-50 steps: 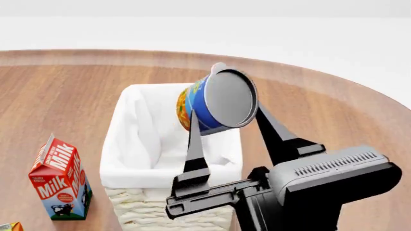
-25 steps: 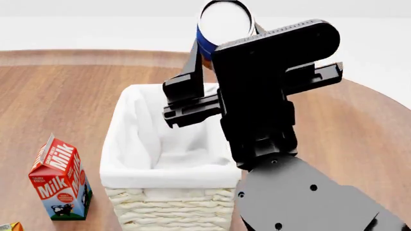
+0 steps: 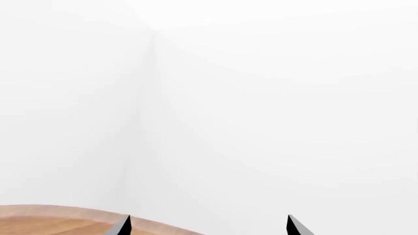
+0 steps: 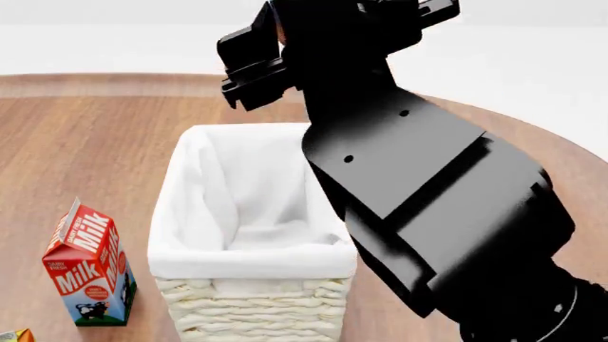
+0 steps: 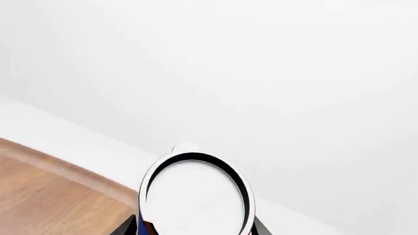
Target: Pick up the alphabet soup, and put it in the basket.
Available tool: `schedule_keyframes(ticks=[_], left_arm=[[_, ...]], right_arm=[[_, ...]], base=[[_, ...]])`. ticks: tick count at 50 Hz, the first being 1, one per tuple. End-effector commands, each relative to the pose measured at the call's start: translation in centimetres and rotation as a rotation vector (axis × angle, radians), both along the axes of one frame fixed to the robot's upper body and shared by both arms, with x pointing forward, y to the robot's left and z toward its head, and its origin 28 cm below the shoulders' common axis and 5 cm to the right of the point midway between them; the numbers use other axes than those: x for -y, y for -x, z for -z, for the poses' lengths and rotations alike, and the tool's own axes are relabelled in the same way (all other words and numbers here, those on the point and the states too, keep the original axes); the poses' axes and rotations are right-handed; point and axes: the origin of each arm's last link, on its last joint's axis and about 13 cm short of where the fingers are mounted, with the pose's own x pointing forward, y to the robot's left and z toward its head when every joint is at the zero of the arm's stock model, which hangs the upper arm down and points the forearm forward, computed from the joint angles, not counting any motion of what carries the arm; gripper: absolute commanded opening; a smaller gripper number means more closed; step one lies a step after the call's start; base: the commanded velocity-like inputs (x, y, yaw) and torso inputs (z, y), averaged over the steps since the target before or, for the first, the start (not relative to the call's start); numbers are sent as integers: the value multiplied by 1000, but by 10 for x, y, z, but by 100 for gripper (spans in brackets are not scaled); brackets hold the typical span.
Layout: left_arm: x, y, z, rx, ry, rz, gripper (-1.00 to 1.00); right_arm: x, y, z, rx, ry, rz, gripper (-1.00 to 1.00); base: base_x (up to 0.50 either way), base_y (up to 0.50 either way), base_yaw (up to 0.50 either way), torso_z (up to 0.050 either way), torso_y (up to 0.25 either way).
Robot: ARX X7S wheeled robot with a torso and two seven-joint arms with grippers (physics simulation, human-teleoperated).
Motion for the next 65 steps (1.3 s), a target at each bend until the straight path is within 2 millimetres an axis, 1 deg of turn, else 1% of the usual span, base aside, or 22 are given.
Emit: schedule_keyframes(ticks=[1, 5, 10, 16, 21, 29, 32, 39, 48, 56, 65], left_arm=[[1, 0, 0, 0, -3, 2, 100], [1, 0, 1, -3, -1, 4, 100], [1, -1, 1, -3, -3, 3, 100], [2, -2, 2, -7, -6, 8, 100], [2, -3, 3, -8, -8, 8, 100], [2, -2, 2, -3, -6, 9, 100], [1, -2, 2, -3, -3, 8, 100], [1, -1, 1, 0, 2, 11, 100], [0, -1, 1, 1, 4, 11, 100], [1, -1, 2, 0, 3, 11, 100], [1, -1, 1, 1, 7, 14, 100]], right_arm=[[-3, -9, -22, -27, 85, -70, -100], [-2, -16, -29, -82, 48, -51, -100], [-1, -19, -35, -119, 33, -62, -100], [-7, -14, -31, -167, 64, -97, -100], [-7, -16, -30, -197, 14, -123, -100], [-8, -20, -19, -246, -4, -149, -100], [-8, -21, -17, -259, -16, -156, -100], [-8, -25, -10, -300, 22, -146, -100], [-8, -30, 0, -311, 47, -136, -100], [-8, -35, 7, -344, 13, -151, -100], [-10, -41, 21, -385, -3, -162, -100]], base=[[0, 0, 0, 0, 0], [0, 0, 0, 0, 0], [0, 0, 0, 0, 2], [0, 0, 0, 0, 0], [0, 0, 0, 0, 0], [0, 0, 0, 1, 1], [0, 0, 0, 0, 0], [0, 0, 0, 0, 1], [0, 0, 0, 0, 0], [0, 0, 0, 0, 1], [0, 0, 0, 0, 0]])
